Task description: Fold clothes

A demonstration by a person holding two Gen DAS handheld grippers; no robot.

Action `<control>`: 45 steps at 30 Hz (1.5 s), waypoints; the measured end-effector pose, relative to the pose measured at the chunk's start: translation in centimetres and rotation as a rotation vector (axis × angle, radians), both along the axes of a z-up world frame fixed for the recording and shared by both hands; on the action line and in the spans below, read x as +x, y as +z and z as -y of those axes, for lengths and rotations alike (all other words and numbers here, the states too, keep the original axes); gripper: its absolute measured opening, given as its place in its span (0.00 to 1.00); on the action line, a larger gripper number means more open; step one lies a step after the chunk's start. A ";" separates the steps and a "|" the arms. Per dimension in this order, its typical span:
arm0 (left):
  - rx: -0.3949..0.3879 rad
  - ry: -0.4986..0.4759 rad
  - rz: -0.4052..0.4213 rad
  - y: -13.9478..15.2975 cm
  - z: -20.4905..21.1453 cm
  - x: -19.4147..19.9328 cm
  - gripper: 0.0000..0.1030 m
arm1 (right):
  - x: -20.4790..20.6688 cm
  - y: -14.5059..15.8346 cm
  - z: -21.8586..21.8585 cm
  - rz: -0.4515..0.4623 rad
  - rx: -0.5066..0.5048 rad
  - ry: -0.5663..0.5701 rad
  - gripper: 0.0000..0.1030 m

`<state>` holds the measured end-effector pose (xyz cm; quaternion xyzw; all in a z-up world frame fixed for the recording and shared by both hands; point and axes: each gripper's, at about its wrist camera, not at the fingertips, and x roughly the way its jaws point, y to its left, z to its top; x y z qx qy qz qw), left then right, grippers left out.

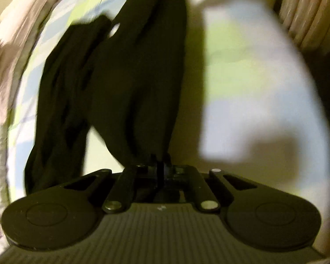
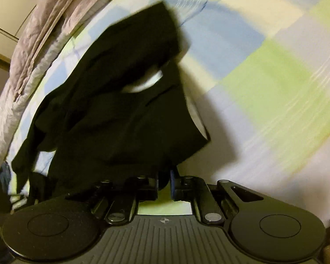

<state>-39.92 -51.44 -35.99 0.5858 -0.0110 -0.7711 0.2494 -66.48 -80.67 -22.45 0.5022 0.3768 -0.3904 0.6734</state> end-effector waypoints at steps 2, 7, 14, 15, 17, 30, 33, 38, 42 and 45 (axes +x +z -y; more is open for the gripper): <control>0.042 -0.010 -0.072 2.2 -1.5 -4.2 0.01 | -2.1 2.0 1.0 -0.059 -0.039 0.021 0.07; 0.105 0.008 -0.124 2.7 -4.0 -11.1 0.07 | -7.8 3.2 3.7 -0.188 -0.047 -0.012 0.07; 0.121 0.289 -0.045 2.2 -4.7 -5.3 0.40 | -6.3 1.1 3.0 -0.457 -0.133 0.097 0.26; 0.100 0.341 -0.024 2.5 -5.0 -3.4 0.45 | -6.1 1.3 2.3 -0.448 -0.145 0.115 0.50; 0.048 0.437 0.044 2.9 -5.4 1.3 0.66 | -4.9 2.0 1.0 -0.428 -0.178 0.166 0.62; 0.147 0.435 0.183 -3.2 -8.3 26.9 0.73 | 19.0 2.0 -17.6 -0.149 -0.287 0.887 0.62; 0.183 0.390 0.094 -3.4 -9.6 28.0 0.31 | 21.6 0.2 -20.9 -0.251 -0.304 0.922 0.62; 0.132 0.457 0.085 1.3 -14.1 30.2 0.00 | 22.1 -1.2 -23.0 -0.315 -0.239 0.888 0.62; 0.155 0.564 0.128 4.7 -20.3 33.3 0.00 | 21.6 -0.6 -24.5 -0.321 -0.235 0.903 0.62; 0.182 0.635 0.164 4.6 -23.5 34.0 0.02 | 21.3 -0.5 -25.6 -0.326 -0.228 0.910 0.62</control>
